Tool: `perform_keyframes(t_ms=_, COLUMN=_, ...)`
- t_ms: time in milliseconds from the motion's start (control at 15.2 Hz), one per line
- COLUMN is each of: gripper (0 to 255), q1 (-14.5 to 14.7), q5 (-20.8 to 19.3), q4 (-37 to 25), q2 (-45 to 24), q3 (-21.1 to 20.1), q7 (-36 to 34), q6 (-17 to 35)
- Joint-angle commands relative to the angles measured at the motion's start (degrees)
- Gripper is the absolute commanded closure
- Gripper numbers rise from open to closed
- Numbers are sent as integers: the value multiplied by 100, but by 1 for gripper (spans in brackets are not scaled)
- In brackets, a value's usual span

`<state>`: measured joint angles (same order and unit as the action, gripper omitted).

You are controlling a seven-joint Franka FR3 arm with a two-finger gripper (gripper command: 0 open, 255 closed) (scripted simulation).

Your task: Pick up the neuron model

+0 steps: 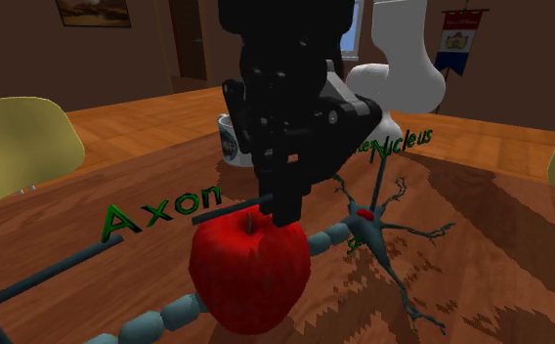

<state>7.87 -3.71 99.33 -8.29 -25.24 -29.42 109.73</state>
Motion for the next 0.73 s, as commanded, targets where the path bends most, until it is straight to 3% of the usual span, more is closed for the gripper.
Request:
perform_keyframes(t_ms=0, gripper=255, q1=-8, q5=8, q4=-111, q2=10, q3=6, q7=11, q6=-153)
perform_keyframes(t_ms=660, gripper=255, q1=16, q5=14, q4=-888, q2=5, q3=-10, q7=20, q6=-926)
